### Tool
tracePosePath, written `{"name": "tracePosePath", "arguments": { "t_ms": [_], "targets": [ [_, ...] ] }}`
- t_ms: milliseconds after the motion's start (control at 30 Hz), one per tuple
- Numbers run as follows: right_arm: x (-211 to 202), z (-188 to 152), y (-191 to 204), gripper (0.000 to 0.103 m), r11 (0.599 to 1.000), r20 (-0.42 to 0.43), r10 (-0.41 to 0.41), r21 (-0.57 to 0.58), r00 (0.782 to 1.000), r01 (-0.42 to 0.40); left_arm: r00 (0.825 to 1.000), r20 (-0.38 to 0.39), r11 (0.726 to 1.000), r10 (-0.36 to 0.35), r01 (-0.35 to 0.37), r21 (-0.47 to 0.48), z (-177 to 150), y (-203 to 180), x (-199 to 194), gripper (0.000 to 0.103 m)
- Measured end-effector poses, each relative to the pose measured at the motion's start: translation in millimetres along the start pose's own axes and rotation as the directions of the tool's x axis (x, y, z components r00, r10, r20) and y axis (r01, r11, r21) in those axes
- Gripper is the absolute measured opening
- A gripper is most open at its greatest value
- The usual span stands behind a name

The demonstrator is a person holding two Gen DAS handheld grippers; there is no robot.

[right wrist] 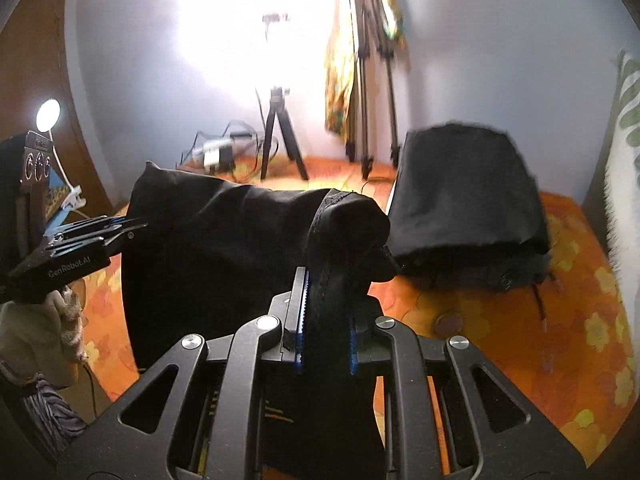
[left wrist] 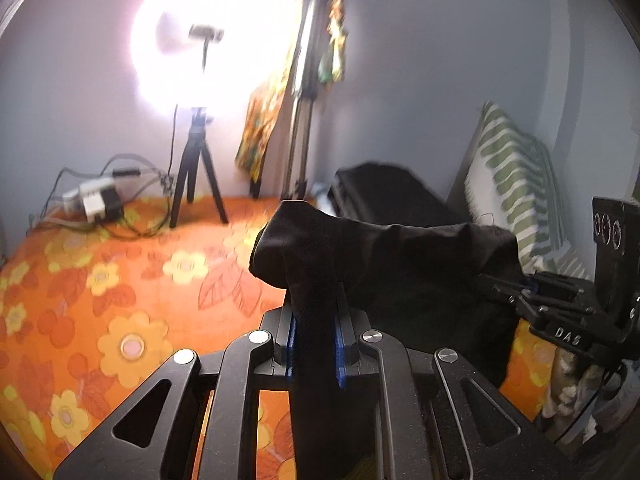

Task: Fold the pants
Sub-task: 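Lift the folded shorts with both tools and carry them onto the clothes stack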

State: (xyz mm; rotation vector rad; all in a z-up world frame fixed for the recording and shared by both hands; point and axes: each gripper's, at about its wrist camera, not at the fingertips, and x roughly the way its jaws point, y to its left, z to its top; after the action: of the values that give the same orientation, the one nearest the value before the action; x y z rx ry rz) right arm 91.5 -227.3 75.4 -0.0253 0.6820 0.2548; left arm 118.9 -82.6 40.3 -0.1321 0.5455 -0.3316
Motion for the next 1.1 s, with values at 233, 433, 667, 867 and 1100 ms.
{"name": "tracePosePath", "arguments": {
  "t_ms": [233,433,667,867,1100],
  "targets": [
    [-49,23,-3,0.016,0.996,0.131,-0.08,-0.024,0.988,0.084,0.996,0.063,0.998,-0.063,0.062,0.014,33,-20,-8,0.012],
    [-80,54,-18,0.016,0.983,0.244,-0.17,-0.032,0.955,0.183,0.987,0.123,0.992,-0.103,0.093,0.084,81,-50,-3,0.012],
    [-92,97,-61,0.016,0.971,0.304,-0.226,-0.007,0.926,0.239,0.979,0.15,0.985,-0.137,0.119,0.126,134,-79,32,0.012],
    [-65,132,-109,0.016,0.968,0.256,-0.242,-0.004,0.936,0.251,0.985,0.104,0.987,-0.14,0.131,0.091,150,-81,92,0.012],
    [-3,148,-168,0.016,0.973,0.169,-0.23,0.03,0.958,0.228,0.996,0.032,0.991,-0.084,0.08,0.107,159,-80,177,0.012]
  ]
}}
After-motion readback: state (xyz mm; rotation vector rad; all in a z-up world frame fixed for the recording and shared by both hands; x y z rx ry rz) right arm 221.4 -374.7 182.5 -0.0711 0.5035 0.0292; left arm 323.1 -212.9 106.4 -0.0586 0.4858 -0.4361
